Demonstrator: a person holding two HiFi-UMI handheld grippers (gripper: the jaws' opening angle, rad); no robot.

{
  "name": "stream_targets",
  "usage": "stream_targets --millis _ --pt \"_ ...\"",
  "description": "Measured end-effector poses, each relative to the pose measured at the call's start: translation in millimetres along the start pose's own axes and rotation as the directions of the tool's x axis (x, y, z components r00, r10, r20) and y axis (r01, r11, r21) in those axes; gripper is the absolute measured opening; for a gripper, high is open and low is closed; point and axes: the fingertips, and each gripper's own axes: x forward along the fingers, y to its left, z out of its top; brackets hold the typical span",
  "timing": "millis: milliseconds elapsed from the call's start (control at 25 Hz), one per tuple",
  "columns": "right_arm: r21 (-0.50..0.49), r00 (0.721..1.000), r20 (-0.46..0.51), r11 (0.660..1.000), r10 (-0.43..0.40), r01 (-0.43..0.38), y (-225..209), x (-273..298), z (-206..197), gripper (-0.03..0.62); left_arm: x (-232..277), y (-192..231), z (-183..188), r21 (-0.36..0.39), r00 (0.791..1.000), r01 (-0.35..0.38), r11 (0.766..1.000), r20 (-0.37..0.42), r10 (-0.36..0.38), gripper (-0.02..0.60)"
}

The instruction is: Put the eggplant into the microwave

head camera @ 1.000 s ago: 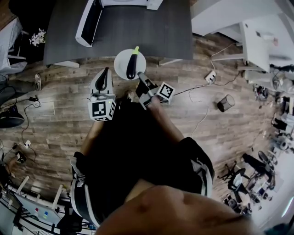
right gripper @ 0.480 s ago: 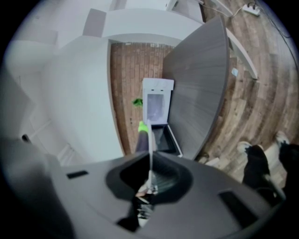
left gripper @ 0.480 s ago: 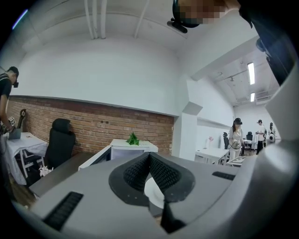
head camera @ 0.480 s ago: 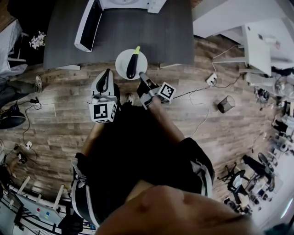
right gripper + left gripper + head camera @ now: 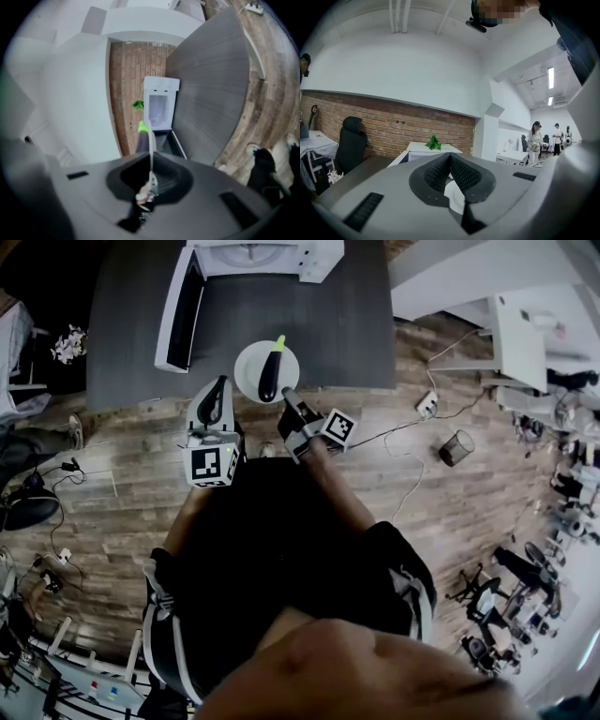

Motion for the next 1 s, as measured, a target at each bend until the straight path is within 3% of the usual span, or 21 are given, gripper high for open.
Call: stream_targets --millis 760,1000 --pt "0.034 0.985 0.171 0.999 0.027 -0.034 13 122 30 0.040 85 92 22 -0.041 0.985 0.173 0.984 -0.017 -0.174 0.037" --pt "0.051 0.981 0.192 0.998 0.028 -0.038 11 149 39 0.040 95 107 23 -0.047 0.984 0.176 0.983 -0.014 -0.177 0.037"
